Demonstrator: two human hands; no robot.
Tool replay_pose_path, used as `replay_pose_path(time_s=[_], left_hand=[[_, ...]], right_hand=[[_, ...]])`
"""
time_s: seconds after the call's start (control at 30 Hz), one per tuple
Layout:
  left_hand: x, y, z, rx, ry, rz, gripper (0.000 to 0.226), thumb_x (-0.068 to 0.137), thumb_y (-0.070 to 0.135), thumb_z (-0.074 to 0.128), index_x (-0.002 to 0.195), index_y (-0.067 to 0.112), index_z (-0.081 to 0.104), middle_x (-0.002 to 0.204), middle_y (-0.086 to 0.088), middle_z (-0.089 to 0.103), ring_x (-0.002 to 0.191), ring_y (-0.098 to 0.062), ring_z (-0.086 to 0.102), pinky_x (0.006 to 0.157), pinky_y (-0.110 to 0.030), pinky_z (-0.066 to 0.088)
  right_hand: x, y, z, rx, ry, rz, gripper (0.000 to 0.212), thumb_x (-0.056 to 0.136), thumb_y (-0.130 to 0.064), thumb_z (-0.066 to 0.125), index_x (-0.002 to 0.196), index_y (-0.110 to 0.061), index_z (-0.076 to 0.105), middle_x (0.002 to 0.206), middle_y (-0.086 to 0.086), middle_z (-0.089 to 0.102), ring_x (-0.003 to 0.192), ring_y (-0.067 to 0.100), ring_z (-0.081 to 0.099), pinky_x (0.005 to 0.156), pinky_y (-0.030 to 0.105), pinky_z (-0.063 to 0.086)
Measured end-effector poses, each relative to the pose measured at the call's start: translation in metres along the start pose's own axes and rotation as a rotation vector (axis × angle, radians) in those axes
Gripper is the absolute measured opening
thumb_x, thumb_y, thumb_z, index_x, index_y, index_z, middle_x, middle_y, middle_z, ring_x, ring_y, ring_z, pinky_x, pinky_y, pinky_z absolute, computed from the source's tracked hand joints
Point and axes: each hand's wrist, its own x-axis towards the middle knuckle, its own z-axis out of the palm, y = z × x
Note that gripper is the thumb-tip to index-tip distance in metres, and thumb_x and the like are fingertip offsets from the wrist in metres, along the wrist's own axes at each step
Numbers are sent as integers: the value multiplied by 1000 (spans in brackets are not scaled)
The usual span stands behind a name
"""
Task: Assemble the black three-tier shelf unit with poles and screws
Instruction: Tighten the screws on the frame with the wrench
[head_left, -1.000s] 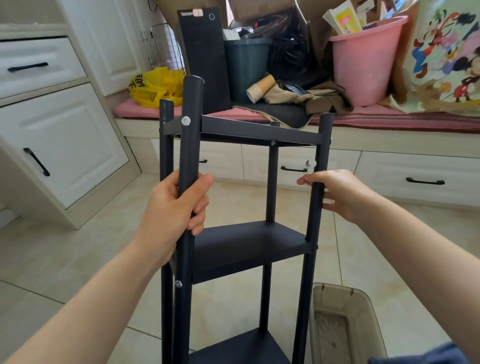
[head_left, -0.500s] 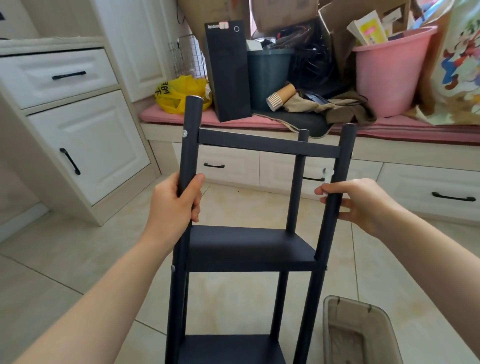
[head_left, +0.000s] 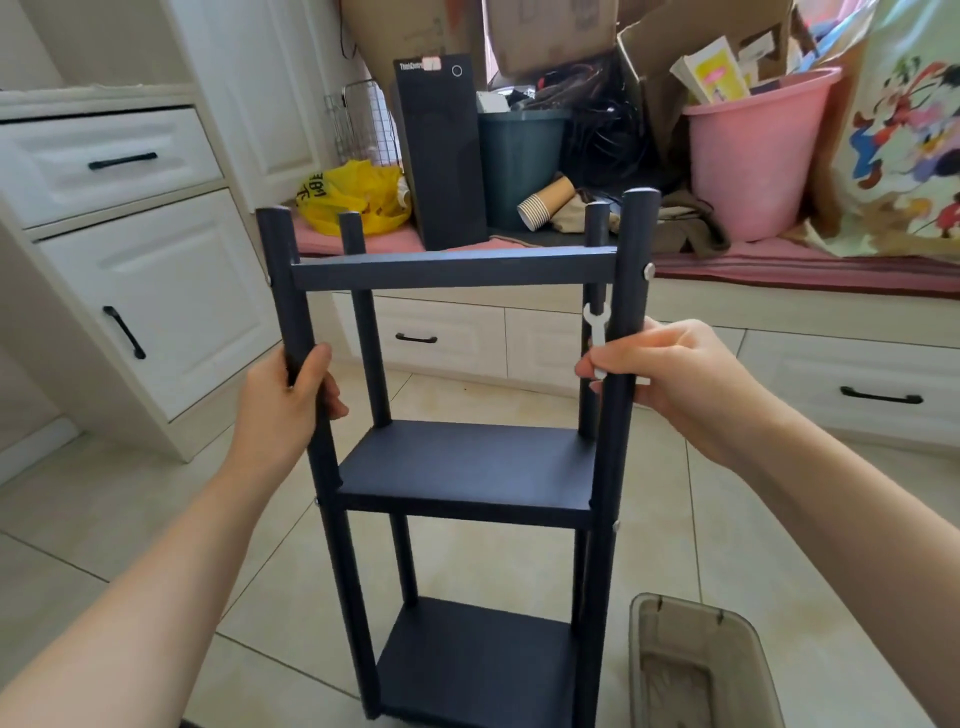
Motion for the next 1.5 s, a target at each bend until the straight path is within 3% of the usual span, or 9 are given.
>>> replay_pose_path(time_s=[0.3, 0.53, 0.73, 1.0, 1.2, 1.27, 1.33, 1.43, 1.5], left_hand=[[5, -10, 8, -38, 32, -98, 23, 104, 34, 52, 96, 14, 61, 85, -3, 67, 64, -13, 68, 64, -27, 51], [5, -18, 13, 106, -15, -86, 30, 104, 36, 53, 97, 8, 62, 80, 2, 59, 75, -15, 55, 63, -24, 40], [8, -23, 15, 137, -4, -84, 33, 103, 37, 54, 116, 8, 65, 100, -3, 66, 90, -20, 60, 71, -24, 42], [9, -17, 15, 245, -3, -128, 34, 102, 31, 60, 130, 11, 60, 119, -2, 66, 104, -26, 62, 83, -33, 46], [-9, -2, 15, 351, -187, -201, 61, 96, 11, 64, 149, 9, 35, 138, -9, 53, 129, -34, 52, 98, -39, 47], [-20, 14, 19, 467, -257, -187, 74, 96, 15, 64, 158, 10, 24, 161, -11, 33, 147, -31, 33, 117, -39, 34], [-36, 35, 25, 450, -360, -116, 73, 94, 22, 69, 157, 17, 33, 163, -1, 32, 150, -21, 30, 116, -32, 28], [-58, 63, 27, 66, -792, -187, 69, 84, 37, 80, 146, 33, 50, 145, 21, 53, 136, -4, 49, 111, -29, 38], [-68, 73, 26, -80, -1024, -215, 68, 80, 37, 81, 142, 36, 53, 140, 24, 58, 128, 0, 56, 111, -31, 41]], right_hand=[[-14, -12, 15, -96, -109, -63, 10, 81, -12, 73, 74, -10, 81, 92, 4, 57, 93, 23, 61, 96, 41, 53], [-22, -18, 26, -239, -188, -146, 17, 83, -11, 73, 71, -20, 81, 78, -16, 56, 80, -1, 57, 76, 9, 46], [-27, -22, 33, -299, -189, -184, 21, 82, -10, 74, 69, -23, 81, 97, 1, 64, 97, 5, 59, 84, 13, 47], [-30, -27, 41, -303, -218, -207, 18, 82, -9, 74, 71, -20, 81, 94, -5, 65, 95, -3, 61, 85, 12, 46], [-26, -29, 52, -267, -258, -207, 14, 82, -9, 73, 74, -16, 82, 101, -4, 72, 111, 5, 64, 101, 27, 49], [-23, -28, 56, -282, -264, -209, 13, 83, -12, 74, 75, -19, 82, 100, -16, 69, 106, -1, 62, 97, 25, 47], [-18, -28, 60, -304, -269, -216, 15, 84, -15, 74, 76, -23, 82, 84, -27, 64, 94, -7, 59, 86, 14, 42], [-13, -29, 65, -308, -285, -256, 17, 86, -13, 73, 76, -23, 82, 77, -25, 66, 86, -9, 57, 76, 10, 43], [-10, -28, 70, -316, -275, -295, 17, 87, -14, 72, 76, -23, 82, 76, -2, 71, 81, 7, 59, 75, 24, 48]])
